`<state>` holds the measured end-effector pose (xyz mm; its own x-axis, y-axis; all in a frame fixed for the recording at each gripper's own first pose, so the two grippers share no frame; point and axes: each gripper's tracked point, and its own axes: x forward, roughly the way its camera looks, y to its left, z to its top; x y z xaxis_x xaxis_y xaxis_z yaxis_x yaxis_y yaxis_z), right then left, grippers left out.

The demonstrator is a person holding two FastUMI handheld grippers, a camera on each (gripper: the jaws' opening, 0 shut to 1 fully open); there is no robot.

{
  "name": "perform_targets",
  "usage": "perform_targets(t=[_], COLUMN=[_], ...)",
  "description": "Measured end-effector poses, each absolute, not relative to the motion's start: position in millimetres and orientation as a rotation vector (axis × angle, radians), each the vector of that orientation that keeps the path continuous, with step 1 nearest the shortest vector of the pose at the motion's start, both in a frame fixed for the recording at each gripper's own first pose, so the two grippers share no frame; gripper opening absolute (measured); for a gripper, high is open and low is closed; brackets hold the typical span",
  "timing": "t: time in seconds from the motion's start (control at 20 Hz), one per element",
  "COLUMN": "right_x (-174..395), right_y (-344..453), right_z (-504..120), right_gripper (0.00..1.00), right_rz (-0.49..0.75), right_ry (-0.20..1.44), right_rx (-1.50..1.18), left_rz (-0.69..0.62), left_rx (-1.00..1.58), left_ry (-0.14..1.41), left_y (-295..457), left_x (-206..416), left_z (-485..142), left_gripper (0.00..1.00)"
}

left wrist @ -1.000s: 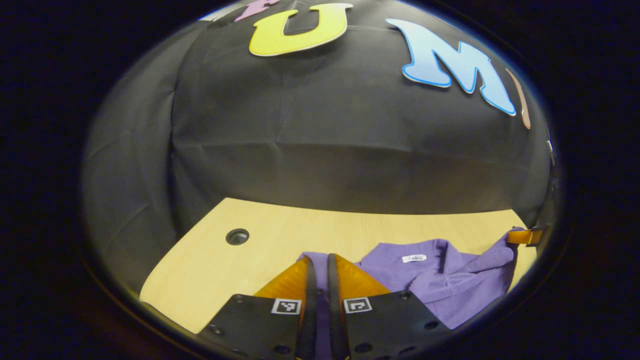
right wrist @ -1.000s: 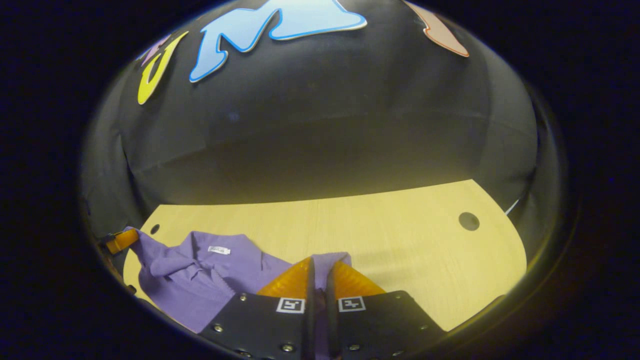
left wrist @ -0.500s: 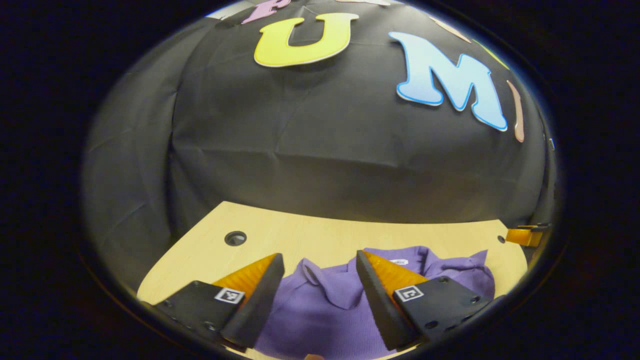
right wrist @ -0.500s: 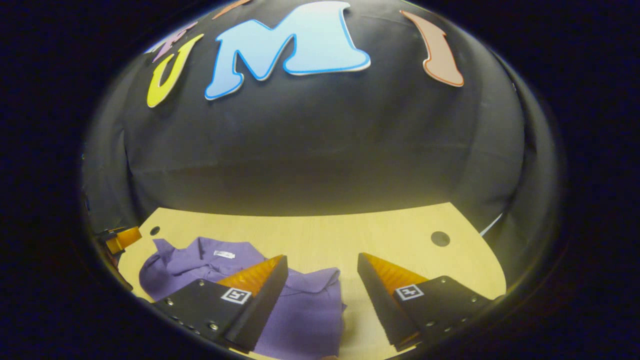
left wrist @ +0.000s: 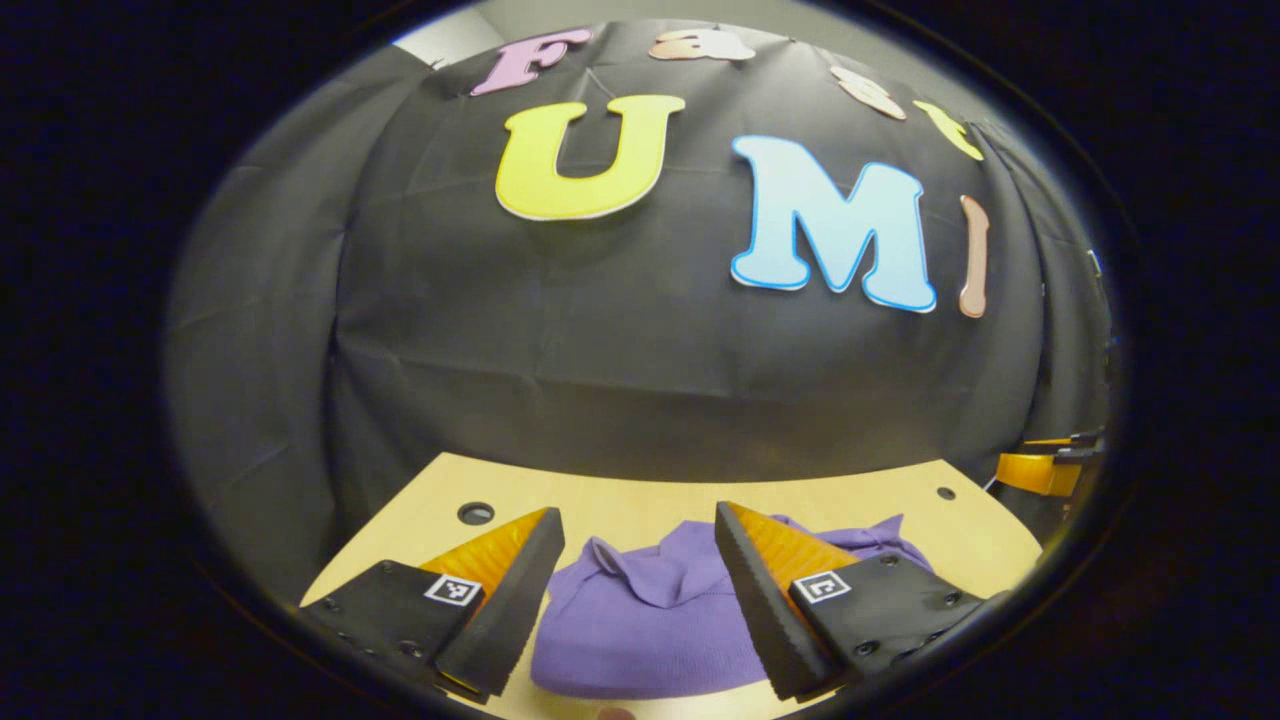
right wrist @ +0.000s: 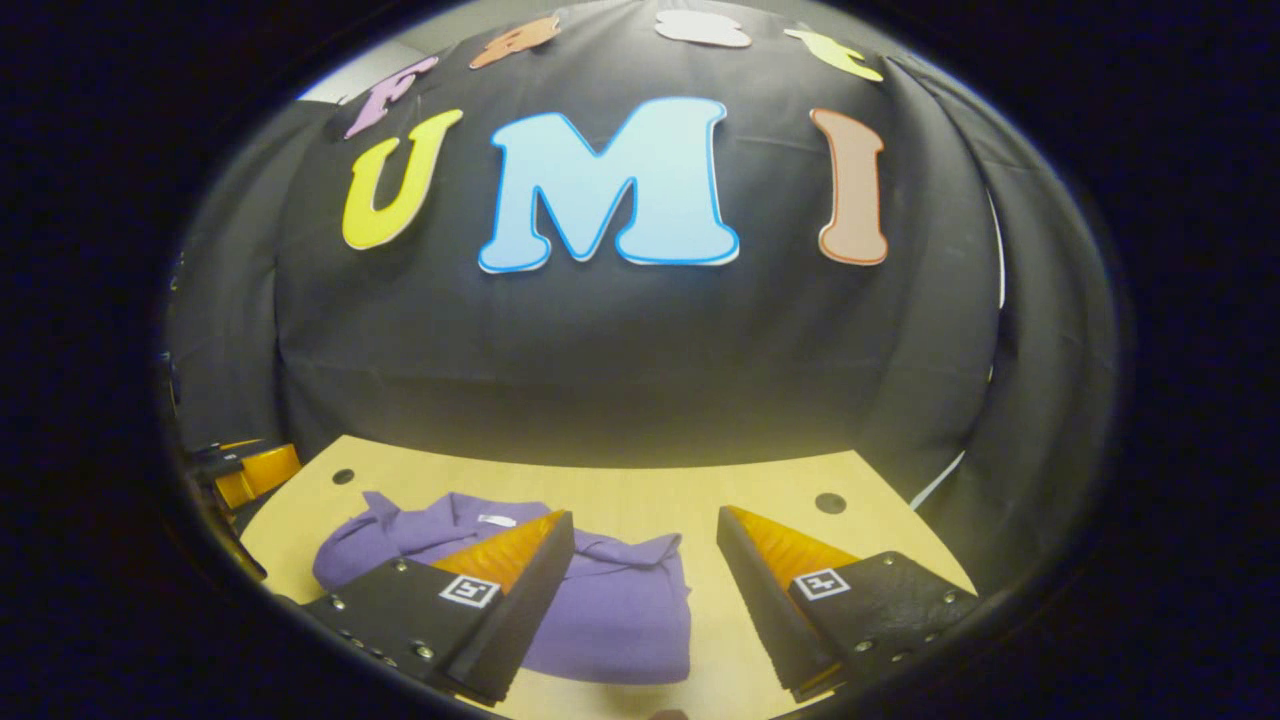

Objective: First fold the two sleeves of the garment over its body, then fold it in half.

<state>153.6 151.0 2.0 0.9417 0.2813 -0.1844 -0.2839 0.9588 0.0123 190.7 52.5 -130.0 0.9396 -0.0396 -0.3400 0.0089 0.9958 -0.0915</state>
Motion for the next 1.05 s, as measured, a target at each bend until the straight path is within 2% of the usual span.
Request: perform_targets(t=[0.3,0.35,0.45,0.5,0.85,0.95,1.05], right_x=[74,60,37,27,-4,-8,-11], right_y=[141,139,133,132,125,123,120], right_z=[21,20,23,26,35,36,38], right_gripper=[0.91,0.87,0.87,0.90,0.89,0.89,0.89], right_rz=[0.260,0.255,0.241,0.239,0.204,0.218,0.233], right_ry=[0.100,0.096,0.080,0.064,0.020,0.005,-0.010], right_rx=[-0.028,-0.035,-0.053,-0.062,-0.017,-0.019,-0.018], left_rz=[-0.079,-0.091,-0.104,-0.114,-0.161,-0.148,-0.123], left_rx=[-0.096,-0.096,-0.081,-0.072,-0.032,-0.028,-0.020], left_ry=[0.265,0.245,0.229,0.220,0.148,0.139,0.133], left_y=[47,45,41,38,19,18,19], left_x=[132,124,106,97,56,48,39], left_z=[-93,-88,-80,-76,-48,-47,-46], left_gripper=[0.96,0.96,0.95,0.95,0.94,0.96,0.94])
